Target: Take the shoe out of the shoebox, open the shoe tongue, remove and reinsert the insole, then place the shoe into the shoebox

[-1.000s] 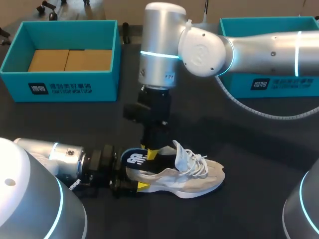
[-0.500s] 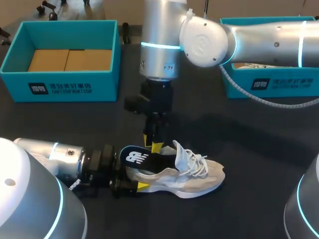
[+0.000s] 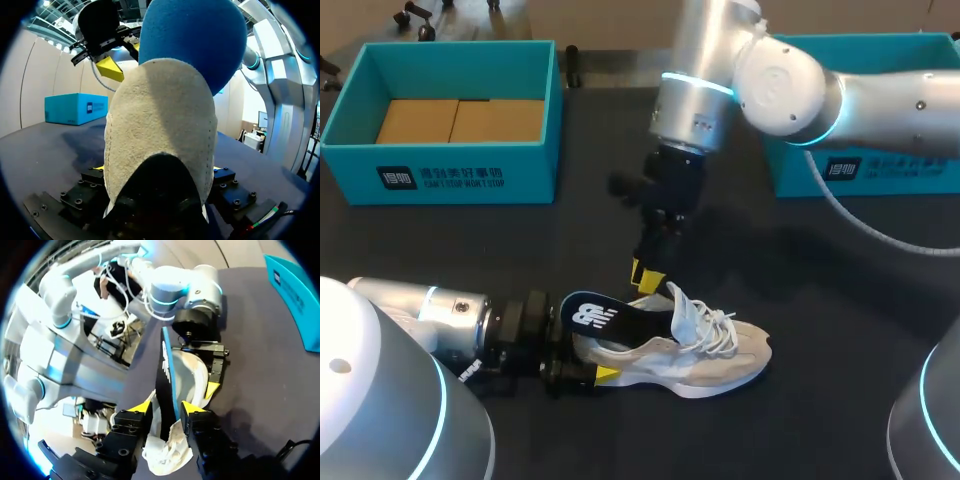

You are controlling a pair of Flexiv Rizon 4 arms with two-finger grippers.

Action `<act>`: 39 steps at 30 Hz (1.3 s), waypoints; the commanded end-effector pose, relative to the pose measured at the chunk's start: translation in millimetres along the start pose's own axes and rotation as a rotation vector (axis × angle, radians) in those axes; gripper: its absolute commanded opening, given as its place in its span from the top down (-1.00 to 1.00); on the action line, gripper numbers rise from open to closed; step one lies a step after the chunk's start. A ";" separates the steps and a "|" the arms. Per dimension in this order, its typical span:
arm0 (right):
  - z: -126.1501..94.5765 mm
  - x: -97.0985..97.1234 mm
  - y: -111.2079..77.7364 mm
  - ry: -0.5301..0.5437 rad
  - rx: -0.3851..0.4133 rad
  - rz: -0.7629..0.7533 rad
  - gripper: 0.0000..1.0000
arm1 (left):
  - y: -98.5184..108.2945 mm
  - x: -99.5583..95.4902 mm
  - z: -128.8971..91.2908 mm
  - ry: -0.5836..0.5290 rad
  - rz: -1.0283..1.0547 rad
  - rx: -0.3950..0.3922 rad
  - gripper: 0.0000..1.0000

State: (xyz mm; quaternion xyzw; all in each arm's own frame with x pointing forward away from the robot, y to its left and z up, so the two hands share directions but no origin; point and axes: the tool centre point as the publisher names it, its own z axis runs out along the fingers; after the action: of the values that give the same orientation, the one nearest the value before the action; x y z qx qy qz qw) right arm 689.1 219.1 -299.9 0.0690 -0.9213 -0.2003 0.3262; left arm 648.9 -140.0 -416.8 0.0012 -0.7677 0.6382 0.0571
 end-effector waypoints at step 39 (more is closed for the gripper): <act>21.6 3.9 16.3 0.066 -0.049 0.090 0.18 | -0.4 0.6 0.8 -0.002 0.001 -0.001 1.00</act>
State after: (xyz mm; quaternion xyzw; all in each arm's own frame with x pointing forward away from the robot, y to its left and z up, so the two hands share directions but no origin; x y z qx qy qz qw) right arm 672.1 235.9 -301.9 0.0236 -0.9085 -0.2048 0.3635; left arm 648.9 -140.1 -416.8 0.0012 -0.7677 0.6382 0.0571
